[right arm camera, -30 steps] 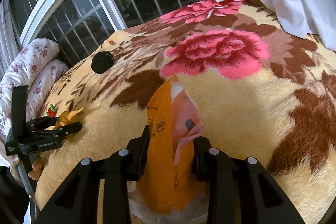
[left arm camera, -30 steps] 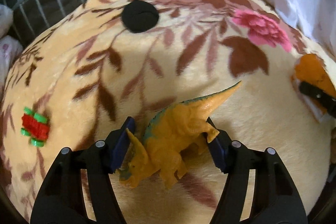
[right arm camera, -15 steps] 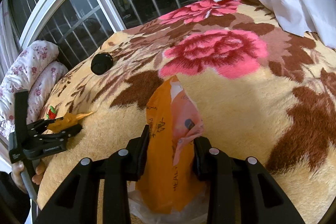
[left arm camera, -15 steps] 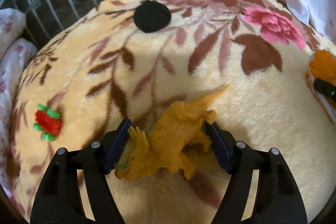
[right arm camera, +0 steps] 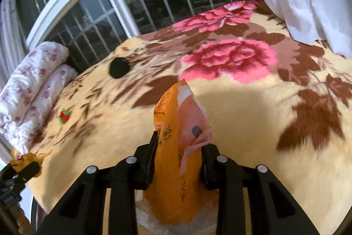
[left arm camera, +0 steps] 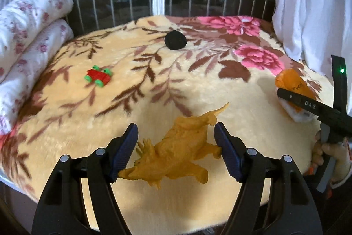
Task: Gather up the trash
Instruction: 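Drop the dinosaur and orange-white bag into the orange bucket, open both tools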
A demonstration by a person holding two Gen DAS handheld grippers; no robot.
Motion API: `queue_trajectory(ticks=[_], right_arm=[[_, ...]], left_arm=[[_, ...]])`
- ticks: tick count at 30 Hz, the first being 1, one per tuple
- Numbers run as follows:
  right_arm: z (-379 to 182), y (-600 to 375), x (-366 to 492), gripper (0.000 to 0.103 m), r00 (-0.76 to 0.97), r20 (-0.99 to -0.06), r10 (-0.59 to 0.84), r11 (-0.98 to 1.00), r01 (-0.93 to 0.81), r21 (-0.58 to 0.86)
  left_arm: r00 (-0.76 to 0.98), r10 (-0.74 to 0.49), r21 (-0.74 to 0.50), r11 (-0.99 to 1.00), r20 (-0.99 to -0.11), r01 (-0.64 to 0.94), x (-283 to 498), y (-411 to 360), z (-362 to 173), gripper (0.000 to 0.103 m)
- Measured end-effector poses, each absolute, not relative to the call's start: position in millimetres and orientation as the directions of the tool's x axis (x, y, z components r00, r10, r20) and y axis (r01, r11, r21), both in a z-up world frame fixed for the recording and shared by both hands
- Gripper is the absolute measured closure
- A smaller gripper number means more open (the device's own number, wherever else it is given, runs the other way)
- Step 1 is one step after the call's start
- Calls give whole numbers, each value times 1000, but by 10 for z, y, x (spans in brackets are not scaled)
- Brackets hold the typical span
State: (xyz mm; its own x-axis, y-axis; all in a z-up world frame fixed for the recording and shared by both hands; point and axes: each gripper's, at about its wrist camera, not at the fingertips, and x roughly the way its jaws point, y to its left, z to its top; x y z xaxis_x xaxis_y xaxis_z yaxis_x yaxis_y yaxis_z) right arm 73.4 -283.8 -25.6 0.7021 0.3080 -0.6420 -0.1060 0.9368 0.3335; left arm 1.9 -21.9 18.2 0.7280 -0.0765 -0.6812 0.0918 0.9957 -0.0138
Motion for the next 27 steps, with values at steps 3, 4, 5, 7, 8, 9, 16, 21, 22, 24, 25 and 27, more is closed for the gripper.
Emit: queue_trajectory(ticks=[3,4,5,7,8,9,16,21,22,24,25,27], right_arm=[[-155,-2710,444,72,712,-621,327,934,-141,330],[-113,-2671,330,72,719,-612,330,934,-155,321],[-69,-2640,217,72,725,-603,333,935,-169,313],[36,-2603,-60,72,735,-579,353,929,-206,306],[88,-2588,-226,72,737,-568,365,926,-225,304],[121,-2588,-343,72,738,-563,371,924,-235,301],[176,-2566,-1173,72,717,-576,394,919,-317,234],[-11,-2484,-1505,72,672,-633,384,917,-356,177],[-64,-2461,-1547,72,663,-645,380,917,-364,166],[-198,-2406,-1603,72,633,-672,384,910,-385,157],[-285,-2373,-1617,72,609,-692,388,905,-394,161],[-433,-2328,-1614,72,573,-720,391,901,-399,171]], left_arm=[[744,-84,-37,996,-663,79,-122,-221,136,33],[752,-85,-45,996,-653,74,-170,-223,125,33],[760,-90,-56,996,-643,70,-231,-220,112,33],[769,-111,-81,994,-629,77,-354,-204,110,33],[774,-122,-88,992,-621,86,-426,-202,113,33],[780,-134,-92,991,-612,98,-516,-199,118,33],[778,-250,-92,966,-576,241,-1232,-201,125,33],[727,-318,-109,941,-609,320,-1607,-189,-38,33],[715,-315,-102,940,-624,324,-1641,-204,-92,33],[686,-312,-94,937,-657,336,-1686,-238,-222,33],[670,-307,-89,936,-675,340,-1694,-258,-300,33],[627,-308,-93,932,-716,351,-1675,-293,-478,33]])
